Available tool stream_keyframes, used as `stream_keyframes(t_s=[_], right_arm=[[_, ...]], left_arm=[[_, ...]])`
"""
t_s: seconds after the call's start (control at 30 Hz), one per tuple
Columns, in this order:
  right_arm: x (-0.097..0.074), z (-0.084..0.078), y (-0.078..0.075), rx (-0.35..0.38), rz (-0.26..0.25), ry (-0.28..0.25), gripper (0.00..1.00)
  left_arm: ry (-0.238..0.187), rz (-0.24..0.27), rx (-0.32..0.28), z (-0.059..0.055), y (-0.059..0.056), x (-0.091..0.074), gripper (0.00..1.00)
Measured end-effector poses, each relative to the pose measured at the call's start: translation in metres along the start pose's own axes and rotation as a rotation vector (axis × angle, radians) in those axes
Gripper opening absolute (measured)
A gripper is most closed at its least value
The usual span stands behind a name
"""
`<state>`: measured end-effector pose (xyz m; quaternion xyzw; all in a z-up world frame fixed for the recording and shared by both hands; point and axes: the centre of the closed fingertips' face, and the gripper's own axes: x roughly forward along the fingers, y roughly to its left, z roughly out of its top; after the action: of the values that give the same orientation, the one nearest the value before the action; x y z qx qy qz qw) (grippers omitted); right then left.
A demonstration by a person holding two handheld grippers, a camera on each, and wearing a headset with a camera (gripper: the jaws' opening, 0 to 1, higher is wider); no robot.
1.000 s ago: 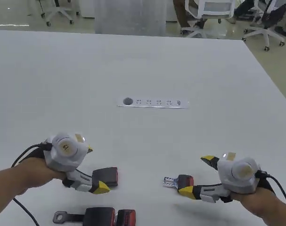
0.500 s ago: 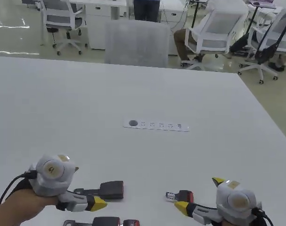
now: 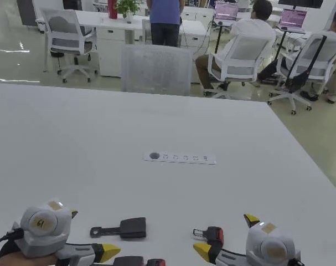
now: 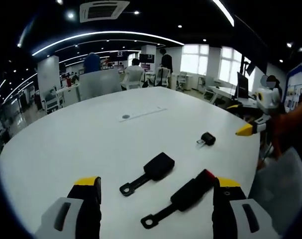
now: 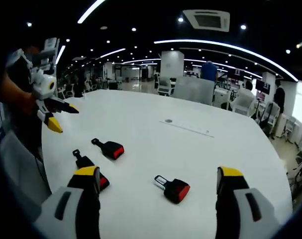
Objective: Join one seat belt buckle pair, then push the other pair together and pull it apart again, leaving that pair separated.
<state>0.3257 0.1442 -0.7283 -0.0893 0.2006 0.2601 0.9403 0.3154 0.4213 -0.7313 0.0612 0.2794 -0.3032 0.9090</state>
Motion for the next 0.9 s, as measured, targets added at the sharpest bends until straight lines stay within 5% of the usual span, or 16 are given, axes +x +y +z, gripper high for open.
stream_keyframes(t_s=[0.3,0.7,0.9], right_arm=[[-0.021,-0.010,0.017,0.007,-0.011,-0.004,1.00],[-0.034,-0.026,0.024,0.013,0.010,0.013,1.00],[-0.034,-0.034,0.020,0.012,-0.002,0.035,1.00]], left_arm=[[-0.020,0.010,-0.040,-0.023,-0.002,-0.022,0.98],[-0.071,-0.014,-0.072,-0.032,-0.001,-0.041,0.99],[-0.075,0.016,-0.080,-0.036,0.005,-0.042,0.99]])
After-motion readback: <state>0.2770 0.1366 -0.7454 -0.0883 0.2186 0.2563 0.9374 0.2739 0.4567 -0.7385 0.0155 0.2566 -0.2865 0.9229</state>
